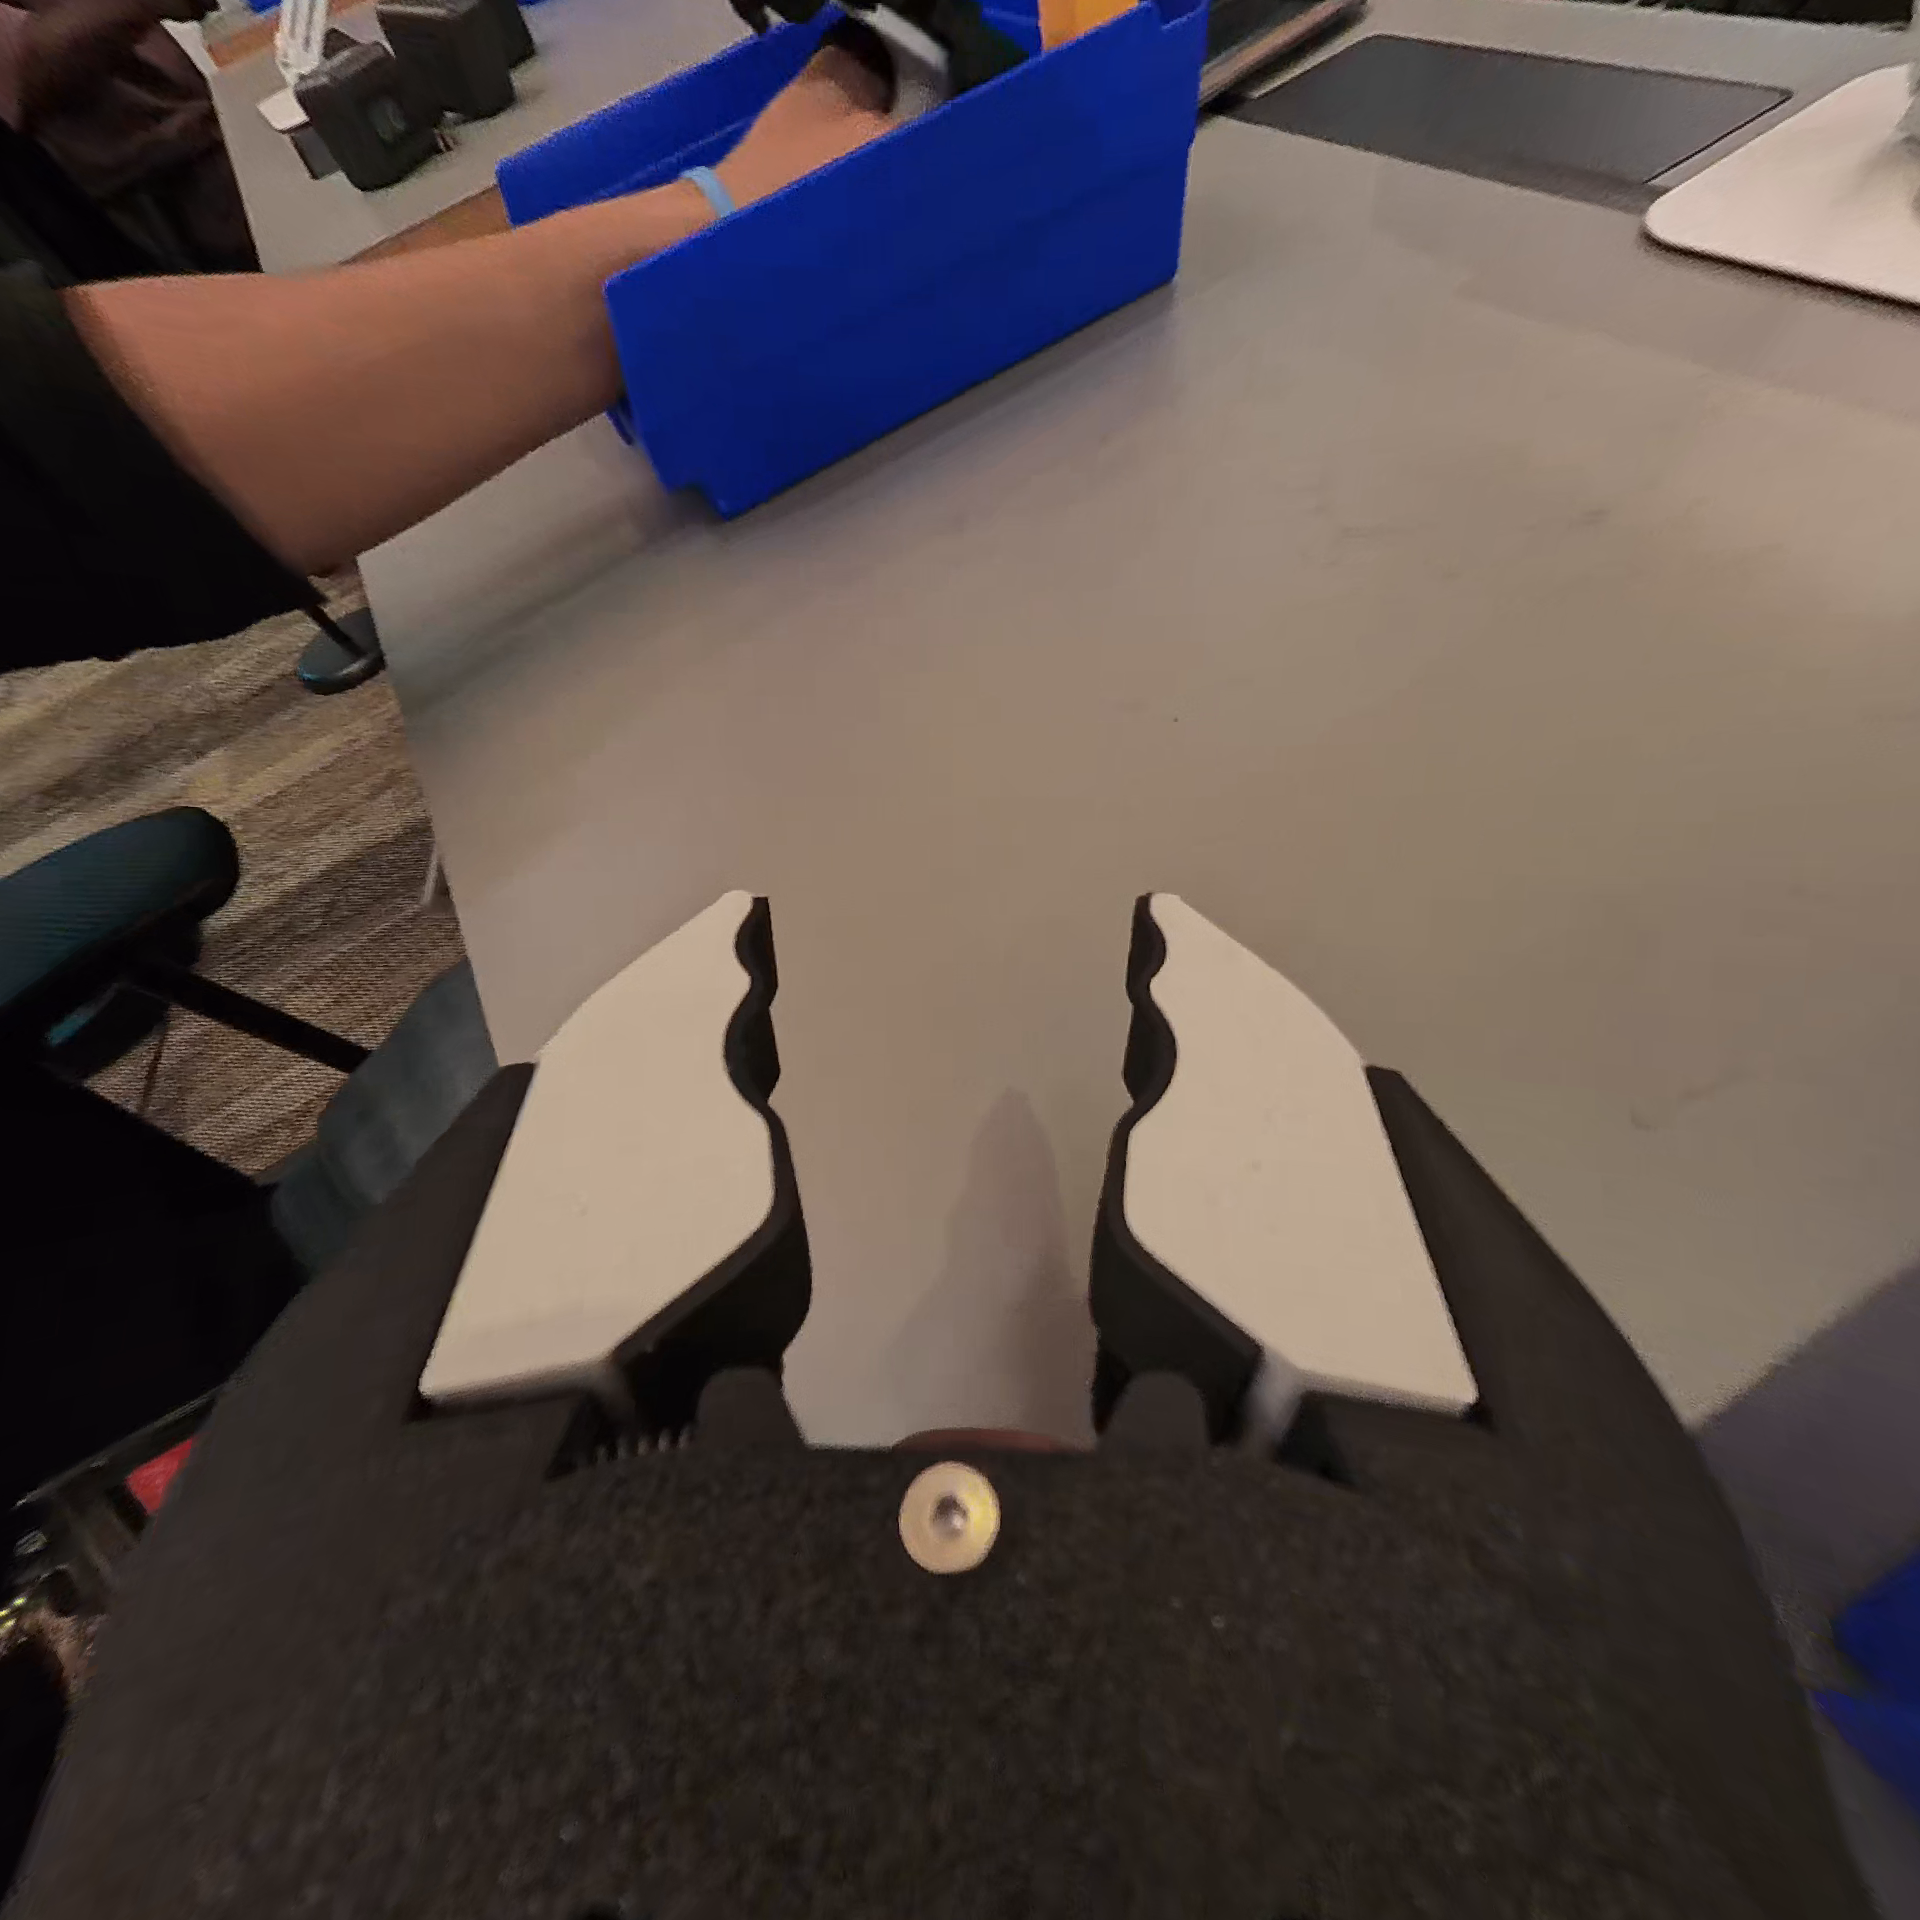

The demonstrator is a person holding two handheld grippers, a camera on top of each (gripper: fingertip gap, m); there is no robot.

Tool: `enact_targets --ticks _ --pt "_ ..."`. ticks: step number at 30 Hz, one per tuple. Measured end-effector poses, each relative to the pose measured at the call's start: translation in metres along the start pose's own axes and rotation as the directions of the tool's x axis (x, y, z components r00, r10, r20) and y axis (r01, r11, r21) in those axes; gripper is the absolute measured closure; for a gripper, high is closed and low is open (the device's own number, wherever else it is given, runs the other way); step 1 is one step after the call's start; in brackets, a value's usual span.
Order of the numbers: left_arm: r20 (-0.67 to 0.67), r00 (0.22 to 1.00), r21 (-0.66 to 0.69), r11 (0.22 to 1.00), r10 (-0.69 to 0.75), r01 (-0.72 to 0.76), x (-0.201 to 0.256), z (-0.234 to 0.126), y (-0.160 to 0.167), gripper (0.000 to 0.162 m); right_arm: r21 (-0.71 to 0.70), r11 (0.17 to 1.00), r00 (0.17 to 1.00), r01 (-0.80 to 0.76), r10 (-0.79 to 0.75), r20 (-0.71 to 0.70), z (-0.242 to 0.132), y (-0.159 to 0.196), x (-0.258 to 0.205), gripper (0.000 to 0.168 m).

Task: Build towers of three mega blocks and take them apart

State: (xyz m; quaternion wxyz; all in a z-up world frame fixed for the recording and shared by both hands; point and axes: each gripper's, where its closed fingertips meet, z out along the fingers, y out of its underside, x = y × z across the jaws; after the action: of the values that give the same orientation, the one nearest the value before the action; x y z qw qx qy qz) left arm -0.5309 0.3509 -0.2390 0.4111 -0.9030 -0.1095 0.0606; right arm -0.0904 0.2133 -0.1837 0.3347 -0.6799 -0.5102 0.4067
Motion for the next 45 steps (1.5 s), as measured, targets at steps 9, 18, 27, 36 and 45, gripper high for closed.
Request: enact_targets --ticks 9,18,27,36,45 --pt "-0.119 0.991 0.149 0.988 0.057 -0.039 0.004 -0.049 -0.026 0.121 -0.03 0.999 1.0 0.03 -0.031 -0.007 0.001 0.005 0.004 0.106" --pt "-0.793 0.511 0.345 0.936 0.33 -0.071 0.188 -0.223 -0.064 0.122 0.207 0.969 0.984 0.131 -0.152 0.09 0.001 -0.099 0.024 0.106" --pt "-0.873 0.243 0.351 0.891 0.423 -0.289 0.34 -0.211 0.004 0.122 0.413 0.906 0.917 -0.098 -0.079 0.392 0.024 -0.155 0.034 0.102" --pt "-0.908 0.174 0.317 0.896 0.382 -0.311 0.36 -0.203 0.03 0.122 0.289 0.956 0.876 -0.053 -0.094 0.472 0.042 -0.13 0.025 0.132" --pt "-0.852 0.187 0.339 0.787 0.489 -0.515 0.366 -0.193 0.065 0.122 0.634 0.718 0.838 -0.287 -0.132 0.529 -0.061 -0.211 0.029 0.132"
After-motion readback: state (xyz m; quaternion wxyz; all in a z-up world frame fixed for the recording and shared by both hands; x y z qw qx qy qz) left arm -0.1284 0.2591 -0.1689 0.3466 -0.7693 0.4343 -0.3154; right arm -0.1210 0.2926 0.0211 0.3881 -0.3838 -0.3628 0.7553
